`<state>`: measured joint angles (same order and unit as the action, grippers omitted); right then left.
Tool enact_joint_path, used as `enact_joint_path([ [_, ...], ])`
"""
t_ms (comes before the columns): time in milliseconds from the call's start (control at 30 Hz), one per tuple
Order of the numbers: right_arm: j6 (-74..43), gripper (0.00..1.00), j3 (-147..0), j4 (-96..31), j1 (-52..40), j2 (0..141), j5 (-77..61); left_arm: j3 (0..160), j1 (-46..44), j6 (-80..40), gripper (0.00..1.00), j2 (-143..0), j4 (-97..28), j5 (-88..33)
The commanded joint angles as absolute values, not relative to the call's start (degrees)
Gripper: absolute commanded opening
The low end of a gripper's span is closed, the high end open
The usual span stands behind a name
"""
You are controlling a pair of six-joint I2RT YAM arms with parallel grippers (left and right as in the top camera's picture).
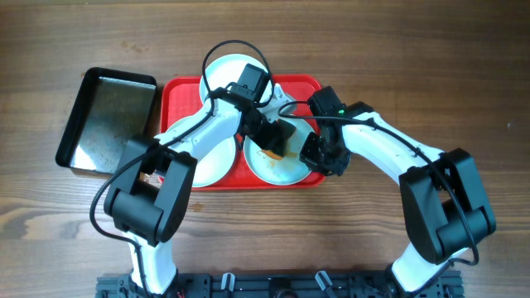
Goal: Clean dirty plates on tray and stack at the side
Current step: 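Scrub the right plate with the sponge in the left gripper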
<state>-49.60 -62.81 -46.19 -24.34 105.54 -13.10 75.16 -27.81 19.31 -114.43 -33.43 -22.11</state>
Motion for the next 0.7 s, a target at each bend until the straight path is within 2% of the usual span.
enact_joint_path([
  [0, -47.92, 0.04, -62.30, -47.24, -24.58, 106.67, -13.39, 77.71, -27.59, 18.31, 0.38, -114.28, -33.52, -19.66],
  [333, -47.75, 0.04, -62.30, -47.33, -24.58, 106.67, -13.41, 80.73, -27.44, 17.80, 0.38, -113.27, -36.10, -19.18],
  [667, -47.75, 0.04, -62.30, -47.35, -24.58, 106.67, -13.41, 80.68, -31.75, 19.22, 0.37, -113.40, -37.58, -17.91],
])
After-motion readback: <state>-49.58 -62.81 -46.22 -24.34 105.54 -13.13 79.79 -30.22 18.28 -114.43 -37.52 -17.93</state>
